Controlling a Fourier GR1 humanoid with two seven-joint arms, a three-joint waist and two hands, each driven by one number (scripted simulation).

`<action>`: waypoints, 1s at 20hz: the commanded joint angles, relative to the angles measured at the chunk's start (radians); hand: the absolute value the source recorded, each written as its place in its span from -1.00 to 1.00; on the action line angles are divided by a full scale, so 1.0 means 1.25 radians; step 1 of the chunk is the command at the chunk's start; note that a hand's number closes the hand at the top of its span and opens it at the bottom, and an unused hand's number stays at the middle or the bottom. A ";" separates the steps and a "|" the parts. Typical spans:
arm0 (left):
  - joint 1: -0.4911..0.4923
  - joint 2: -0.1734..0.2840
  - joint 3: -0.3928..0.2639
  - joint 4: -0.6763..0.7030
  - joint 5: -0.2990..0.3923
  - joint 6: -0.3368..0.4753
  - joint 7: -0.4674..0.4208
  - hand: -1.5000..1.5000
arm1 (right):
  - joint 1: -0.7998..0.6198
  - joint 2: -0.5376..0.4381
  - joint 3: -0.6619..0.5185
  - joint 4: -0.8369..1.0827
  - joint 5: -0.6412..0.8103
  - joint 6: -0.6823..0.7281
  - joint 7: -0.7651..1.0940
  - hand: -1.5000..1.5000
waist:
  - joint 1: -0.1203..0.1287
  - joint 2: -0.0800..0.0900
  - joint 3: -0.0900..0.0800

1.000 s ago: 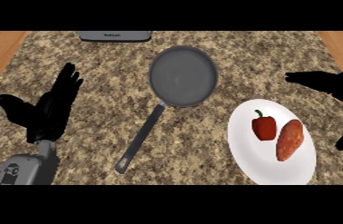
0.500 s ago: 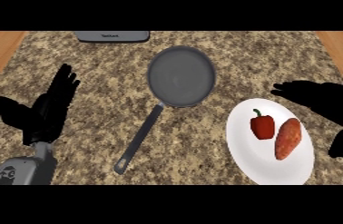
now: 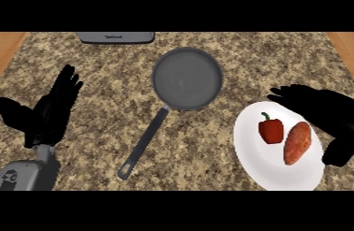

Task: Pick the bell pepper from the plate and place it in the pan

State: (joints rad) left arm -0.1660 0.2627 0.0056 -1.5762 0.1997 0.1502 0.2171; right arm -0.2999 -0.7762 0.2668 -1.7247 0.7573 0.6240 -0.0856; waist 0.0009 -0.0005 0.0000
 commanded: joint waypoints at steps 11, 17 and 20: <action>-0.028 -0.037 0.014 0.013 -0.046 -0.011 0.016 0.00 | -0.029 0.180 0.026 0.068 0.186 0.038 0.080 -1.00 | 0.002 0.001 0.000; -0.006 -0.016 0.043 -0.062 -0.026 -0.042 0.069 0.00 | 0.003 0.168 0.011 0.156 0.240 -0.033 -0.030 -1.00 | 0.002 0.000 0.000; 0.021 -0.045 0.038 -0.012 -0.031 -0.064 -0.007 0.00 | -0.039 0.208 0.017 0.214 0.274 -0.013 -0.025 -1.00 | 0.002 0.001 0.000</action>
State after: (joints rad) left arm -0.1654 0.2158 0.0424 -1.5974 0.1516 0.1057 0.2398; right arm -0.3435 -0.5409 0.2933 -1.5038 1.0568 0.6067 -0.0943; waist 0.0047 0.0005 0.0001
